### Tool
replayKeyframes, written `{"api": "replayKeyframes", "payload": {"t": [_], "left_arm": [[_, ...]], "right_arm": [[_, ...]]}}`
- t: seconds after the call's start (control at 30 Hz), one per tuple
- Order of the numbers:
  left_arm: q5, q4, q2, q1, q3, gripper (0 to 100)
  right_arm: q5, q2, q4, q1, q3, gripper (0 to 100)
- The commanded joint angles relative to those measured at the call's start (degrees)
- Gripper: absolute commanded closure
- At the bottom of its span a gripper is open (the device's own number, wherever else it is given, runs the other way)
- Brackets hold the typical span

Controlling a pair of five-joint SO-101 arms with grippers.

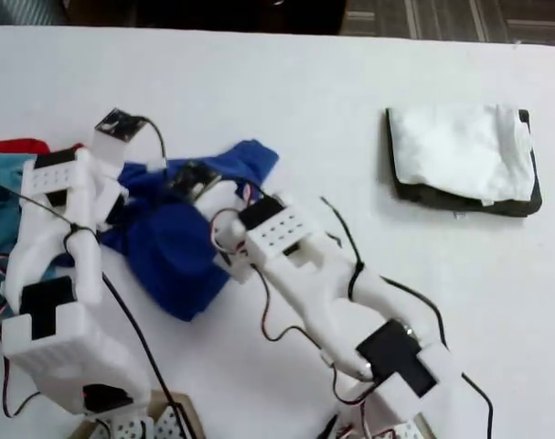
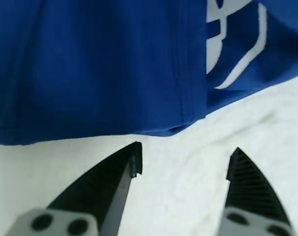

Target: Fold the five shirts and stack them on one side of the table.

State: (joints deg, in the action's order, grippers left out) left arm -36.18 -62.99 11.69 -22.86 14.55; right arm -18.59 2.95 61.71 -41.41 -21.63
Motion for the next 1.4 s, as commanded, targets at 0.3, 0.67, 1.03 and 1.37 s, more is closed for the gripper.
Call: {"api": "replayKeyframes", "payload": {"t": [0.3, 0.67, 1.03, 1.37], "left_arm": [[2.73, -4.04, -3.87, -1.93, -4.35, 97], [9.23, -15.91, -3.78, -4.04, -21.05, 97], [9.41, -19.16, -3.78, -3.96, -24.48, 97], [9.41, -27.43, -3.78, -0.18, -33.27, 97]], "right_arm": [[12.13, 0.31, 1.71, -1.27, 9.67, 71.6], [12.4, 6.81, 0.4, -6.81, 10.02, 71.6], [12.13, 22.9, 4.88, -4.53, 20.48, 98.1], [8.35, 22.02, 12.97, 14.46, 32.26, 97.8]]}}
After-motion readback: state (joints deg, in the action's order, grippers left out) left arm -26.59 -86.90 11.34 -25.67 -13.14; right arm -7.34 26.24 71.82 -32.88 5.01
